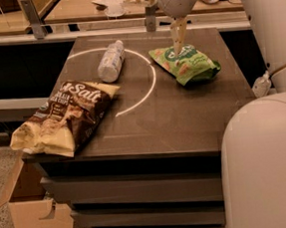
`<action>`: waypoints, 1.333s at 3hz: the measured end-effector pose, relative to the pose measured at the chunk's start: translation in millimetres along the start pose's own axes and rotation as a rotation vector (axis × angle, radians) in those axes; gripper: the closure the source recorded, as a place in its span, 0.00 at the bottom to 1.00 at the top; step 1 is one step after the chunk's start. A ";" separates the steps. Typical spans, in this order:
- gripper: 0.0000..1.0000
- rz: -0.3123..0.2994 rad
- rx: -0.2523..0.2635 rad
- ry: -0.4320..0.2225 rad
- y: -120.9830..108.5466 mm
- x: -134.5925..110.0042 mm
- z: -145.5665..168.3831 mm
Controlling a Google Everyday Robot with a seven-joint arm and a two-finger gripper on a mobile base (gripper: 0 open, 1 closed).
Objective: Pick blue plastic bottle
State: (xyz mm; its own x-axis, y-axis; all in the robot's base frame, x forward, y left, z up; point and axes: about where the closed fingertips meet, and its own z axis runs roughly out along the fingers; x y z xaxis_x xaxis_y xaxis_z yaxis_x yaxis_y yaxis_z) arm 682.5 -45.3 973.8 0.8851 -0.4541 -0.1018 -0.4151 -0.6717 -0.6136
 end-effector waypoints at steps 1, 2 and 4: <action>0.00 0.055 0.068 0.029 -13.5 26.6 41.0; 0.00 0.104 0.124 0.039 -26.6 39.2 57.7; 0.00 0.019 0.179 0.064 -36.5 46.9 64.3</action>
Offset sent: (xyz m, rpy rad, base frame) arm 0.0748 0.0407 -0.0340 0.1729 -0.0291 -0.1776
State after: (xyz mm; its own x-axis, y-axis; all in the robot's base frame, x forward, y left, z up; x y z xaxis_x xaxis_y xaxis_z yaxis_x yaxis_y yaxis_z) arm 752.7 -4.5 941.0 0.8597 -0.5063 -0.0681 -0.3828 -0.5502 -0.7421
